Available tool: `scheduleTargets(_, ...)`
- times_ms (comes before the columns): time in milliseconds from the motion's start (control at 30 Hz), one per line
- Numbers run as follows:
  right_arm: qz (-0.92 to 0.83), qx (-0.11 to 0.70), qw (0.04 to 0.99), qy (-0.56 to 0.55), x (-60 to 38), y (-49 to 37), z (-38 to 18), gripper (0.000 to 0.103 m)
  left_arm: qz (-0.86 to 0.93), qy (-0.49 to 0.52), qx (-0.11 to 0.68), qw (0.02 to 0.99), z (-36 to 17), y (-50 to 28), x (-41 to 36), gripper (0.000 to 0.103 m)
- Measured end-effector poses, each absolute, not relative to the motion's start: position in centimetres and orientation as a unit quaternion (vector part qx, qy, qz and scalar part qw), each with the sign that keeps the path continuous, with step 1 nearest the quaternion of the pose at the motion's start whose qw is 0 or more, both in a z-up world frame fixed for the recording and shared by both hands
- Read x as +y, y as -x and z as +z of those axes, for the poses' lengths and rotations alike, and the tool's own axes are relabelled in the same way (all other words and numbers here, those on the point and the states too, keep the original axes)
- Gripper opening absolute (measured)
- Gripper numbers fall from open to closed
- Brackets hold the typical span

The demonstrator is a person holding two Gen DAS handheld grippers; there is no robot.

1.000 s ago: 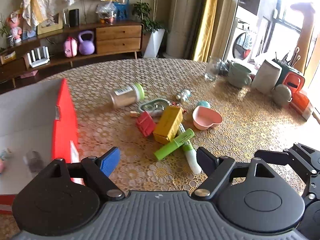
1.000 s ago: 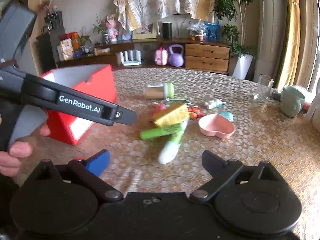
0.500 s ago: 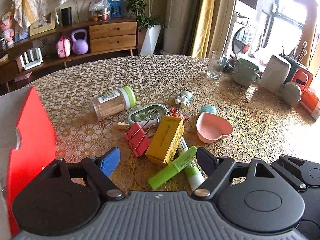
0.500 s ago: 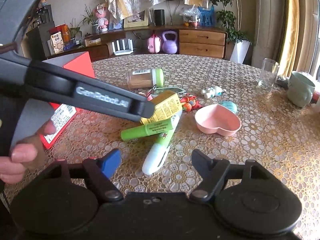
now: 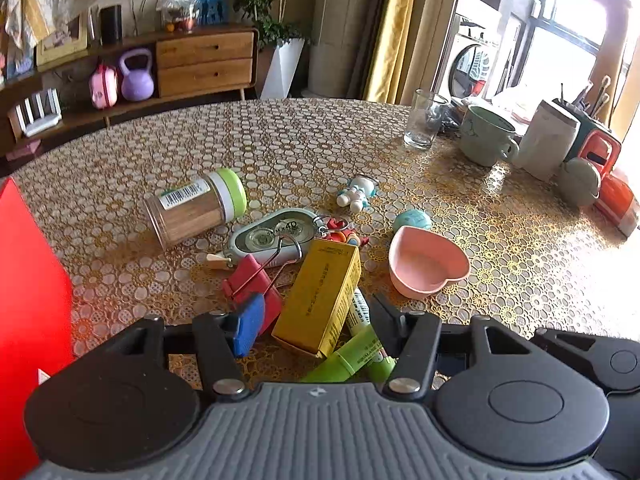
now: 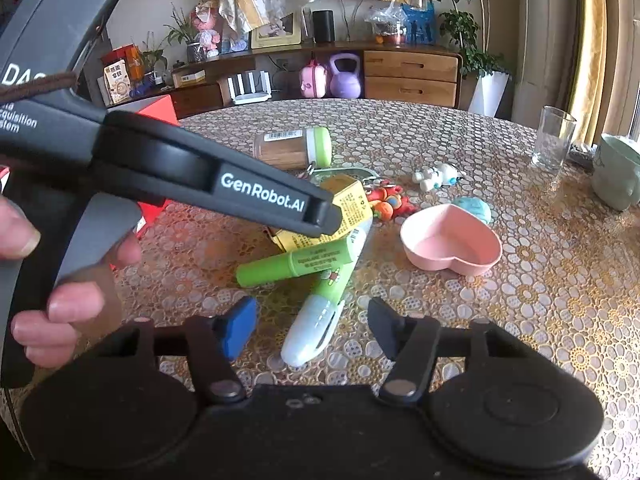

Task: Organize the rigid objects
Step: 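Grasp yellow box with left tool while right tool grasps green-capped white tube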

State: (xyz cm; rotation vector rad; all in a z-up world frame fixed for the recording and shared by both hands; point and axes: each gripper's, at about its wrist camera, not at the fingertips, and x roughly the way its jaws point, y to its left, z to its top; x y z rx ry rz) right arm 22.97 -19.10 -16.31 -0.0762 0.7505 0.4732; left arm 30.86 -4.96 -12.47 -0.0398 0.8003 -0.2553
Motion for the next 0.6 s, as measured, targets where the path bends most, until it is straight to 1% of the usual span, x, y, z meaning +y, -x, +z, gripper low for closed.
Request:
scheduleTargets(33,0.228,0.363,0.903,0.036,-19.1,-23.0,-16.3,0.057,-0.123,0.02,0.389,0.913,-12.5,-31.0,-5.0,0.058)
scheduleTargets(100,0.226,0.365,0.903,0.034,-19.1,-23.1,-16.4,0.054,-0.122,0.019,0.389,0.913,-12.7,-31.2,-5.0,0.052)
scheduleTargets(133,0.225,0.366,0.902,0.033,-19.1,-23.2,-16.5,0.053,-0.125,0.02,0.392,0.911,-12.9,-31.4,-5.1,0.05)
scheduleTargets(200,0.222,0.368,0.902,0.035,-19.0,-23.4,-16.7,0.047,-0.125,0.023,0.396,0.91,-13.0,-31.8,-5.1,0.047)
scheduleTargets(267,0.219,0.371,0.902,0.036,-18.8,-23.7,-16.8,0.046,-0.119,0.018,0.393,0.912,-13.1,-32.0,-5.3,0.047)
scheduleTargets(367,0.209,0.376,0.902,0.04,-18.4,-24.3,-17.2,0.042,-0.121,0.017,0.391,0.912,-13.1,-32.2,-5.3,0.047)
scheduleTargets(400,0.204,0.374,0.904,0.044,-18.1,-24.5,-17.1,0.039,-0.122,0.015,0.391,0.912,-13.1,-32.3,-5.4,0.045)
scheduleTargets(467,0.195,0.371,0.906,0.058,-17.6,-24.5,-17.1,0.037,-0.12,0.002,0.388,0.914,-13.2,-32.3,-5.7,0.043)
scheduleTargets(533,0.189,0.369,0.907,0.066,-17.3,-24.3,-17.2,0.033,-0.12,-0.013,0.384,0.915,-13.2,-32.0,-6.2,0.041)
scheduleTargets(600,0.188,0.368,0.908,0.07,-17.2,-24.1,-17.3,0.025,-0.12,-0.023,0.38,0.917,-13.2,-31.7,-6.3,0.038)
